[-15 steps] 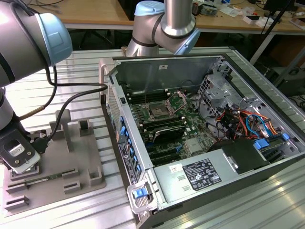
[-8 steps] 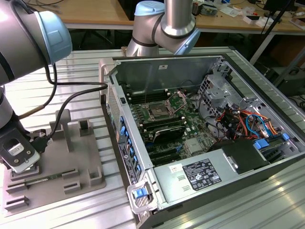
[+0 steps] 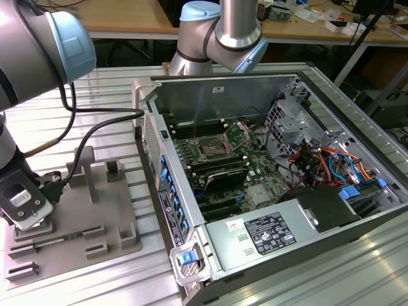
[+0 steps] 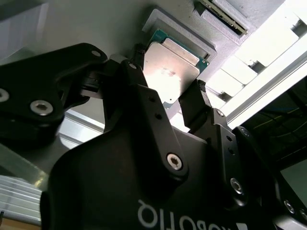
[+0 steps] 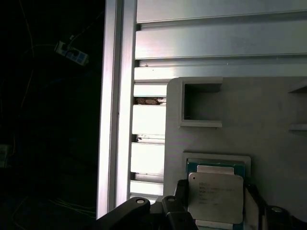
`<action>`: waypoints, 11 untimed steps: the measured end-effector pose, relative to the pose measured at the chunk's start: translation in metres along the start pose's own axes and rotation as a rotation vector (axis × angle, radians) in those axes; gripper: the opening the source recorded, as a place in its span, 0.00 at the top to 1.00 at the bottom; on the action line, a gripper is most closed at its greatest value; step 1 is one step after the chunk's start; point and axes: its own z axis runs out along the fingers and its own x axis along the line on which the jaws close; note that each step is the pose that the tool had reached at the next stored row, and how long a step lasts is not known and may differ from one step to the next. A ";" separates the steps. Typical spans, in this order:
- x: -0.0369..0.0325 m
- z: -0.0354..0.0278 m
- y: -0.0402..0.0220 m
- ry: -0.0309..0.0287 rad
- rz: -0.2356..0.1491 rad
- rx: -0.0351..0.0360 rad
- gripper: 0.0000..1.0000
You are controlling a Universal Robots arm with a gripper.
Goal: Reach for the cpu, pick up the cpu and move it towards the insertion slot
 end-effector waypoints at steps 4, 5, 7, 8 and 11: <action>0.0000 -0.0004 0.0000 0.0001 0.000 0.0000 0.45; 0.0000 -0.0007 0.0000 0.0001 0.000 0.0001 0.45; 0.0000 -0.0013 0.0001 0.0001 0.000 0.0001 0.45; 0.0000 -0.0018 0.0001 0.0002 0.000 0.0002 0.45; 0.0000 -0.0032 0.0001 0.0002 0.000 0.0001 0.45</action>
